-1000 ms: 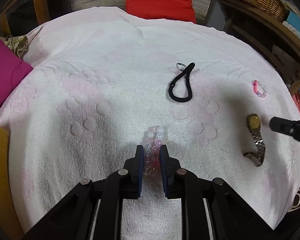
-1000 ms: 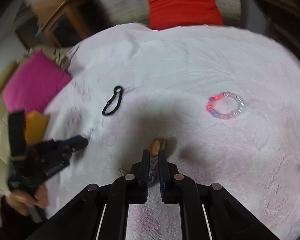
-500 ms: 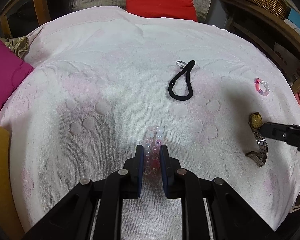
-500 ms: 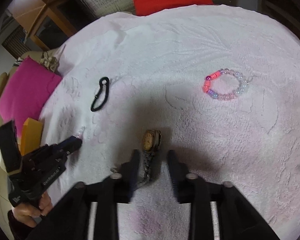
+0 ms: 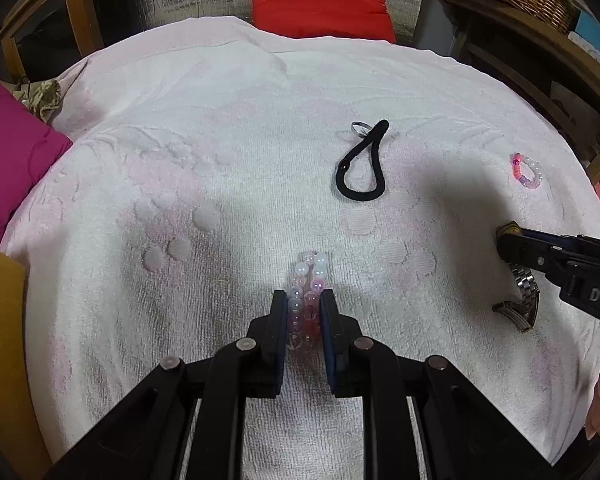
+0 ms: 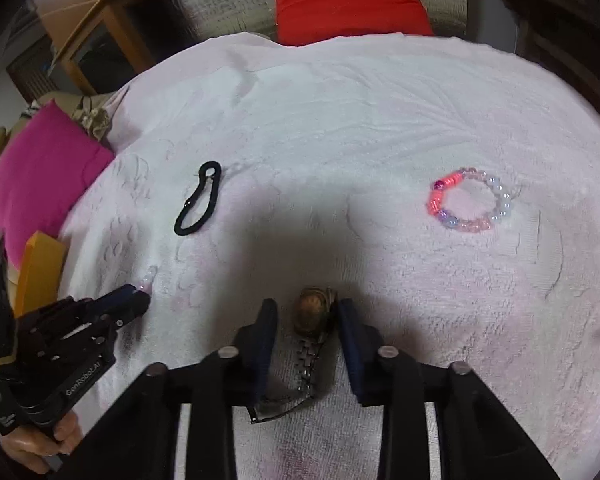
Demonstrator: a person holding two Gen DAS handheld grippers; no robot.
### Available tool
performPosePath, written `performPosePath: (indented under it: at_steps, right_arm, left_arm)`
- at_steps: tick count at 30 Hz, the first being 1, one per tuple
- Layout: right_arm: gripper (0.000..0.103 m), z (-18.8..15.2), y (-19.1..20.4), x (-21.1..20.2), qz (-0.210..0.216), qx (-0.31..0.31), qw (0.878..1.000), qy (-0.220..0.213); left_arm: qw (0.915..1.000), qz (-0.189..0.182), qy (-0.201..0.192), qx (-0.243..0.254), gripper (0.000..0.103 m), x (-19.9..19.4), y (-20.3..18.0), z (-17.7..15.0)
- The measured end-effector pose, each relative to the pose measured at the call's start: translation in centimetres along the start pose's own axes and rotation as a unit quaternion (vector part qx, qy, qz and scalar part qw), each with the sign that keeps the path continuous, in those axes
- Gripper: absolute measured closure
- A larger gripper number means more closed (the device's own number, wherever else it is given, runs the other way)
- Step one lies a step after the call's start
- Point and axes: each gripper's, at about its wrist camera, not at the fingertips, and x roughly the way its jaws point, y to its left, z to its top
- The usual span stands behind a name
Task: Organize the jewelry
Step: 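Lift the bead bracelet with left tool while right tool carries the watch over the box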
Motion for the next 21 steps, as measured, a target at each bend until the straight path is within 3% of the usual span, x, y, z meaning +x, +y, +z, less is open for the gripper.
performPosePath:
  at_steps: [3,21]
  right_arm:
    - [0.088,0.0,0.2,-0.5,0.010,0.001,1.000,-0.011]
    - [0.089,-0.6,1.6,-7.5,0.087,0.006,0.990,-0.110]
  left_arm:
    - [1.0000,0.002,-0.007,-0.002,0.086,-0.4,-0.1,-0.1]
    - [0.9948,0.061,-0.081,0.009,0.086,-7.0,-1.1,-2.3]
